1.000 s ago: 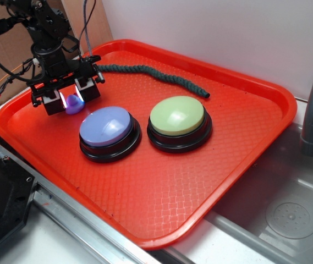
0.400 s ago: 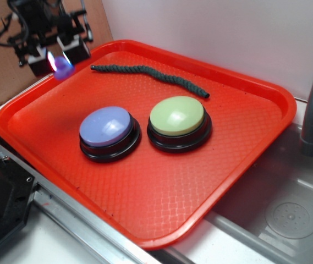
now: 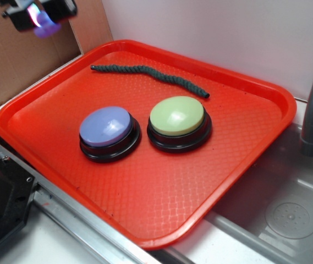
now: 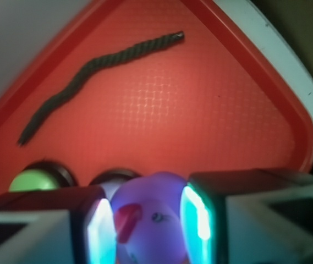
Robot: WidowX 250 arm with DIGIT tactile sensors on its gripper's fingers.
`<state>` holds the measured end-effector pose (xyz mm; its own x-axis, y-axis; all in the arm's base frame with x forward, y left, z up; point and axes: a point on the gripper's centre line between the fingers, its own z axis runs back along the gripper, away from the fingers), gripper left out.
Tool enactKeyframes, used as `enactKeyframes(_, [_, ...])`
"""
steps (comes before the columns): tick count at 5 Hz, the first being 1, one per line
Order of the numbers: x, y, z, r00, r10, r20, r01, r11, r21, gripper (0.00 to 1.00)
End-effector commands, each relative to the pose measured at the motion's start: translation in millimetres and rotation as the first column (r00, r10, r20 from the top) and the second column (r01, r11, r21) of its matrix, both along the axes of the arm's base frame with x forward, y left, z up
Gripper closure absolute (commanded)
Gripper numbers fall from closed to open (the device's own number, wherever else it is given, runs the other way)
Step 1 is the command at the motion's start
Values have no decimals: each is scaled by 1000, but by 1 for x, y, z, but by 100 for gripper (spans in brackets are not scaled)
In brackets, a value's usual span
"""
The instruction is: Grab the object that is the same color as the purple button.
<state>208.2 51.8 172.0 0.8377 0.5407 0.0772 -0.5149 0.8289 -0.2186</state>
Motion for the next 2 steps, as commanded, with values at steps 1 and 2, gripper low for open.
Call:
enactKeyframes(1, [-15,-11,34,978,-112,174,96,991,98,100])
enactKeyframes(2, [-6,4,21,994,-79,78,73,995,72,100])
